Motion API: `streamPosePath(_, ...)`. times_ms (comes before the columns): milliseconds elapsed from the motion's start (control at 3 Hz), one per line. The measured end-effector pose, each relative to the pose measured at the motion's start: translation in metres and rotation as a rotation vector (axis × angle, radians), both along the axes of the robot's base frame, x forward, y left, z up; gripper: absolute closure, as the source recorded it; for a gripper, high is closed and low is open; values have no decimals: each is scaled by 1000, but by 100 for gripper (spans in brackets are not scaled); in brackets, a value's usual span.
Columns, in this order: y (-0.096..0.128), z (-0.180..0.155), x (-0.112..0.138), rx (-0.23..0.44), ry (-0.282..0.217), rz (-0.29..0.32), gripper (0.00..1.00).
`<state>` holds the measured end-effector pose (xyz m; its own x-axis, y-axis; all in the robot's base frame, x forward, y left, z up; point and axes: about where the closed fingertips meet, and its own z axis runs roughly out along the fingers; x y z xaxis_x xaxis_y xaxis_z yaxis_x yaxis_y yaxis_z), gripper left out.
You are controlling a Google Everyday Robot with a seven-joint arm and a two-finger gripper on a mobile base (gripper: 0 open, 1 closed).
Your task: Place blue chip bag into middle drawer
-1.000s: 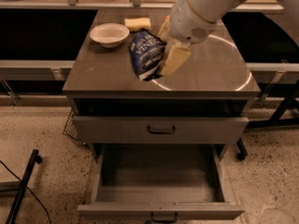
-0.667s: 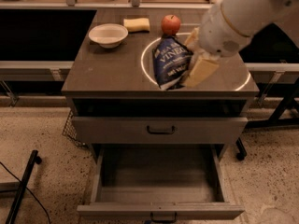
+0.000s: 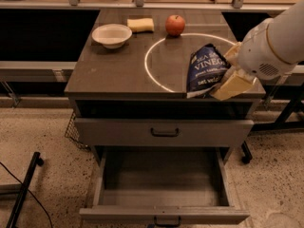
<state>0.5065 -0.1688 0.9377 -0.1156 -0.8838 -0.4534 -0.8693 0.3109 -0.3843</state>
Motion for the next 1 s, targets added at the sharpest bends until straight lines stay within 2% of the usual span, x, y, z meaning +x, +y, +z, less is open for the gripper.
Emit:
streamPosePath(333,-25,-43,0,-32,76,-62,100)
streamPosePath(667,-56,-112,-21,-31,191,-128,100)
streamPosePath(1000,-73,-148,-40,31,235,-129,100)
